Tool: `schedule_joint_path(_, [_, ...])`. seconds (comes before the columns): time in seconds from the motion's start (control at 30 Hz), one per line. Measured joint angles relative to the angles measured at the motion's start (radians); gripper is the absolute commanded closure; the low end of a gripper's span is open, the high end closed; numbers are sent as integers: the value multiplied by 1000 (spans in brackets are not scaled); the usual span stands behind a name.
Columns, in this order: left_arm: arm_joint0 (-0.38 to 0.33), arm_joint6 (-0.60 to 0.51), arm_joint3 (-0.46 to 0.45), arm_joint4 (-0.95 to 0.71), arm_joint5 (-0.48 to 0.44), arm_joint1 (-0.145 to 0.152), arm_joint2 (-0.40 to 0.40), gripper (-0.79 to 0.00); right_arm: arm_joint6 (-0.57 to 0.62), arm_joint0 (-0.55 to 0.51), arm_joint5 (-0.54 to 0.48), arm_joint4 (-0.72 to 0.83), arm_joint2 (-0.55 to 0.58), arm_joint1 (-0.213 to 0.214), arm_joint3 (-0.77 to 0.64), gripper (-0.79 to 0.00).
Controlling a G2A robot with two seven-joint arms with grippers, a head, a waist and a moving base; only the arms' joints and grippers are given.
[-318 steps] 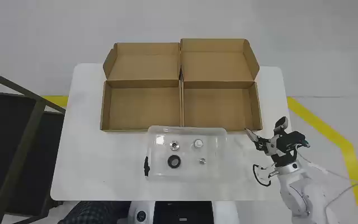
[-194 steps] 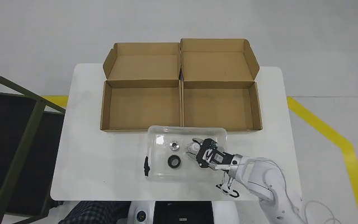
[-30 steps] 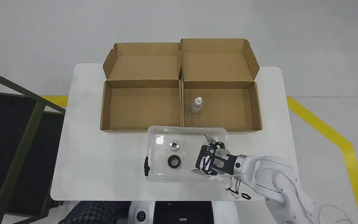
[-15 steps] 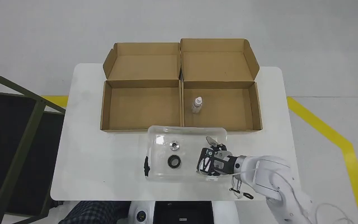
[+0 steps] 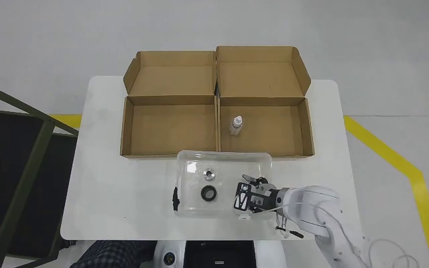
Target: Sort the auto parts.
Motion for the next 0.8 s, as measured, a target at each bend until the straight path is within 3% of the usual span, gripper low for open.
schedule_joint_path(0.1, [0,0,0,0,0,0,0,-785,13,9,2,-7,-13,1,8,-388])
schedule_joint_path(0.47, [0,0,0,0,0,0,0,-785,42,39,9,-13,-53,4,33,-314])
schedule_joint_path(0.57, [0,0,0,0,0,0,0,-785,41,47,12,-8,-60,5,39,-212])
schedule_joint_path(0.67, [0,0,0,0,0,0,0,-785,37,52,19,-8,-66,6,42,0])
schedule_joint_path(0.8, [0,0,0,0,0,0,0,-785,32,56,22,-7,-71,8,44,0])
